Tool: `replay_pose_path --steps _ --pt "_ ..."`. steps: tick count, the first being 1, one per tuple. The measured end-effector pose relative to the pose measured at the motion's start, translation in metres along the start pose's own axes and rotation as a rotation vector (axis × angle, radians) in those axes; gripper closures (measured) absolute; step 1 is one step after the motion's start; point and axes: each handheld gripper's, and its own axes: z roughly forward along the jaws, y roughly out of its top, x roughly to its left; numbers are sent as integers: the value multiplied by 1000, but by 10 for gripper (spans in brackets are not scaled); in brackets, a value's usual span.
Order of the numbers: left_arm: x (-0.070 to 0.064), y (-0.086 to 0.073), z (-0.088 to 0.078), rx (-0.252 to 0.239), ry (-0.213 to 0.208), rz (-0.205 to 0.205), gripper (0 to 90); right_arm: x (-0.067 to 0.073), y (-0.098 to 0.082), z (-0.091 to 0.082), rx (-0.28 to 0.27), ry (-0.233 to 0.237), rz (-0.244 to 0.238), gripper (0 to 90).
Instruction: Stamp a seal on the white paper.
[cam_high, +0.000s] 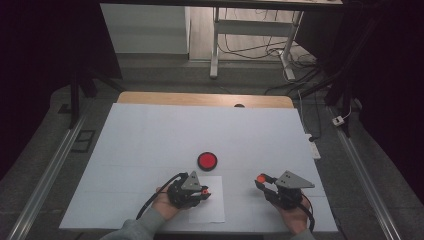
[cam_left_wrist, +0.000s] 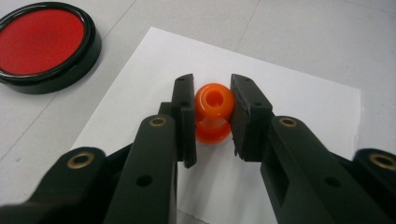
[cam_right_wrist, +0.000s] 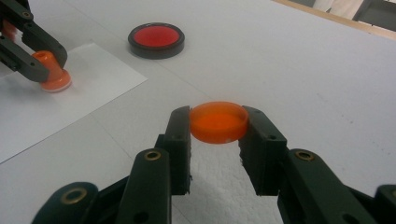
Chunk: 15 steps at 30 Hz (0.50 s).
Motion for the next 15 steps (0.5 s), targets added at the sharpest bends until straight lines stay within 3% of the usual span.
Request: replay_pose_path --steps 5,7,8,11,15 --pt "0 0 0 3 -2 4 723 0 0 0 1 -3 5 644" --pt "0 3 -1 16 7 38 722 0 0 0 -2 -1 4 644" --pt "-1 4 -3 6 33 49 721 0 0 0 -2 0 2 644" --pt "3 6 -15 -113 -4 -9 721 -1 0 -1 1 0 2 644" --pt "6 10 -26 -169 -28 -37 721 -3 -1 0 2 -2 7 644"
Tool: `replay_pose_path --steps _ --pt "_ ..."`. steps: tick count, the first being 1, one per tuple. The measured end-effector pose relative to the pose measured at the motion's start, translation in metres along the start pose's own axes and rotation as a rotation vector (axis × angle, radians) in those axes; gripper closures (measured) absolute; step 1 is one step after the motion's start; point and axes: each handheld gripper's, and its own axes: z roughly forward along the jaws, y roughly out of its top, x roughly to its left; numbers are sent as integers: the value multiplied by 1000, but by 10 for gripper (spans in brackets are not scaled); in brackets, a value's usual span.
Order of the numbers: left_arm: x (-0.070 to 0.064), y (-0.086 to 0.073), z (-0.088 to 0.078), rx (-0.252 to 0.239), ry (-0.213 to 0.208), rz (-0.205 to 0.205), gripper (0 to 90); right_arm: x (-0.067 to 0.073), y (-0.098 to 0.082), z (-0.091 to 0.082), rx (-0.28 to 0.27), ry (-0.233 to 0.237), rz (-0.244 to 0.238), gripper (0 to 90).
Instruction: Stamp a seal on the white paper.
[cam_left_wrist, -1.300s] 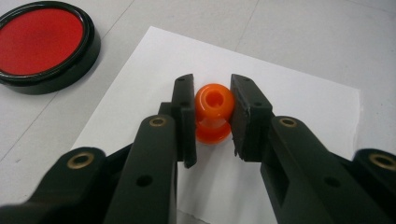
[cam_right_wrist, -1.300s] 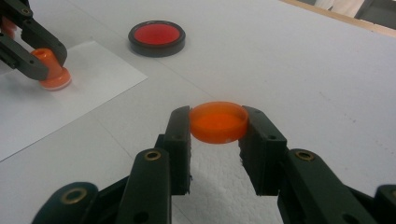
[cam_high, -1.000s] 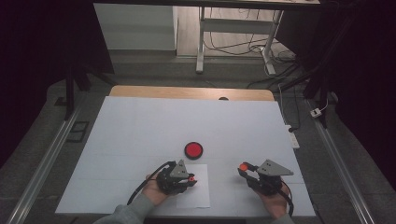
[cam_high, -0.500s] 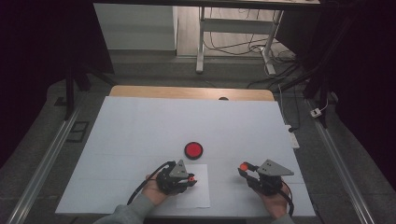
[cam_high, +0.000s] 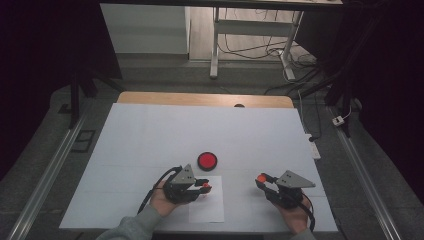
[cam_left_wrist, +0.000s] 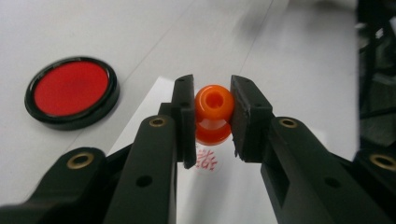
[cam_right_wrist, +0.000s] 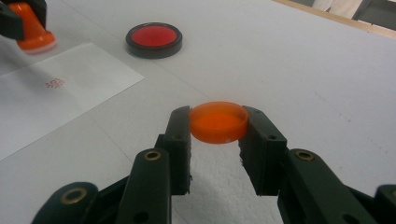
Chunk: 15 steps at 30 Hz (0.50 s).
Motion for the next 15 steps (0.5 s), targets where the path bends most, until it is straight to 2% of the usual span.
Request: replay_pose_path --steps 8,15 --pt "4 1 -6 -5 -7 -40 720 1 0 0 -1 -2 -2 644" --pt "6 2 -9 -12 -11 -50 720 0 0 0 -4 1 -1 644"
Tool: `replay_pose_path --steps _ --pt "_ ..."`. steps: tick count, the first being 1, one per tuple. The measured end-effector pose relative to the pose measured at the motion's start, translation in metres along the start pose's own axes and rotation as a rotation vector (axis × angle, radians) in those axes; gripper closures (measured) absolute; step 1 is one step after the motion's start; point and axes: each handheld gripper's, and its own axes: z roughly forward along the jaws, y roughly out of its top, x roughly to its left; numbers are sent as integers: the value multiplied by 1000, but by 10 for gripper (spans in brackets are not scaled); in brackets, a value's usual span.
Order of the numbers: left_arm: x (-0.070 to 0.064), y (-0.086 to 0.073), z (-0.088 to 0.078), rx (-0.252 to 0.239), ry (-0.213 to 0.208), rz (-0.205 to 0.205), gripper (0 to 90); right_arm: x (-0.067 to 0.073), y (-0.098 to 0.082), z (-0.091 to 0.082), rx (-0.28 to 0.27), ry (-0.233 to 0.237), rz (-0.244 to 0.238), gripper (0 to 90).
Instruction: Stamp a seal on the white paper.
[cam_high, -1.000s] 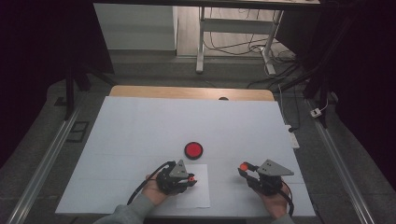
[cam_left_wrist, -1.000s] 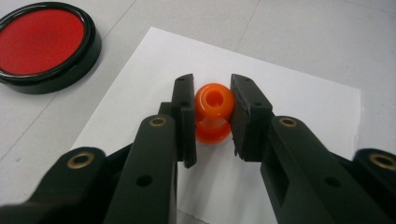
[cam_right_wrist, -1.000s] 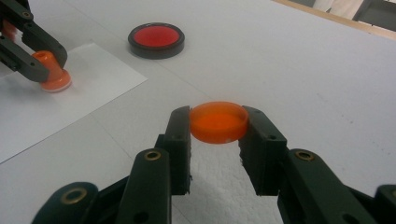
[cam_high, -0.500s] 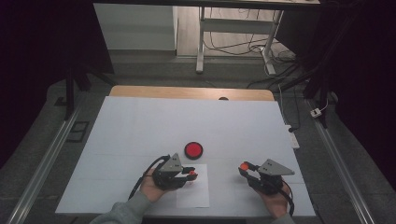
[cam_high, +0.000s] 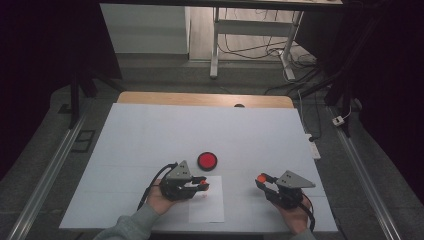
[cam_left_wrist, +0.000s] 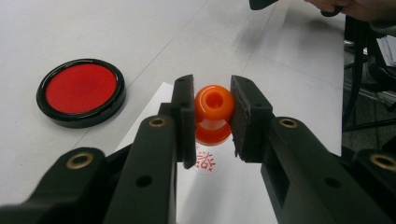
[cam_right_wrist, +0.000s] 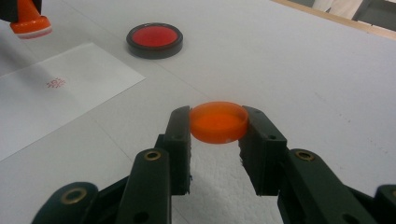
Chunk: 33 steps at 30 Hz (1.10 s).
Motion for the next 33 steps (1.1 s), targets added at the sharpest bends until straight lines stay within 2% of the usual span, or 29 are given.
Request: replay_pose_path --steps 9,23,33 --pt "0 3 -6 -22 0 1 720 0 0 0 1 0 -1 644" --pt "5 13 -31 -93 -32 -33 720 1 0 0 3 -1 0 644" --pt "9 17 -43 -120 -53 -54 719 1 0 1 3 -1 -1 644"
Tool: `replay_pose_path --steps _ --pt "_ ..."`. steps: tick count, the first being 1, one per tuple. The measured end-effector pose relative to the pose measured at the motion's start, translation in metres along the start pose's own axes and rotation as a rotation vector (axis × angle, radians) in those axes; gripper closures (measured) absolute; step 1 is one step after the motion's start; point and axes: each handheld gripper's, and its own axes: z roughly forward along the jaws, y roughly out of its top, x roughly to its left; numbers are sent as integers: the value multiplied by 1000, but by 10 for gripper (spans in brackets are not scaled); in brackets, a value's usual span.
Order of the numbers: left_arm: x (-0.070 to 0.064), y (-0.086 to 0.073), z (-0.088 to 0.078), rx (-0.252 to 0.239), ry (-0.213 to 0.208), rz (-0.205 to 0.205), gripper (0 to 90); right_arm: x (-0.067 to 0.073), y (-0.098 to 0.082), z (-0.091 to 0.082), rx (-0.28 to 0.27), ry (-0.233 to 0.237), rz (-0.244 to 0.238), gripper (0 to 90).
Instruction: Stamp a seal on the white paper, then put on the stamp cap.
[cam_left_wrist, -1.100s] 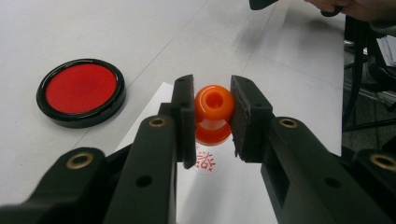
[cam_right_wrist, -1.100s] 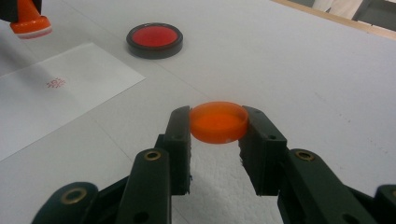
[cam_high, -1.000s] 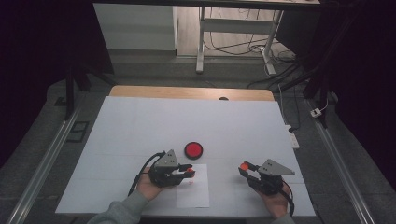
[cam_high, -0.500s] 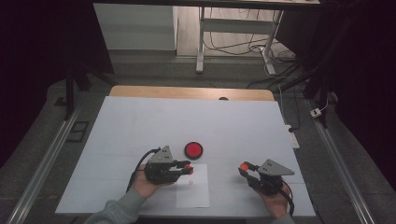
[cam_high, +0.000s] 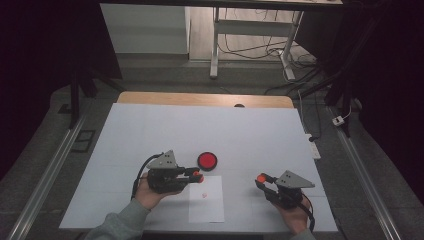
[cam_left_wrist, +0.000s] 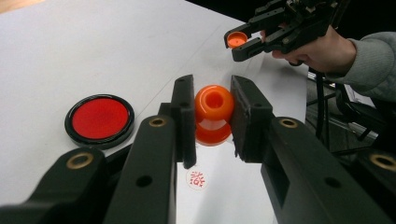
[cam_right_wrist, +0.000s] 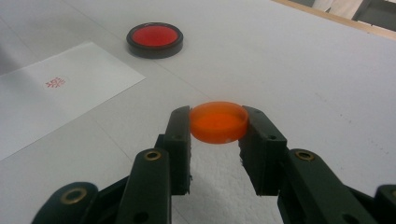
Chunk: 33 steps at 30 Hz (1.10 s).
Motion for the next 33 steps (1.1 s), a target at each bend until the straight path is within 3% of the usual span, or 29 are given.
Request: replay_pose_path --steps 15,33 --pt "3 1 -2 -8 -10 -11 719 3 3 1 -5 6 -7 644" --pt "1 2 -1 -8 -4 -15 719 13 11 8 -28 53 -8 644"
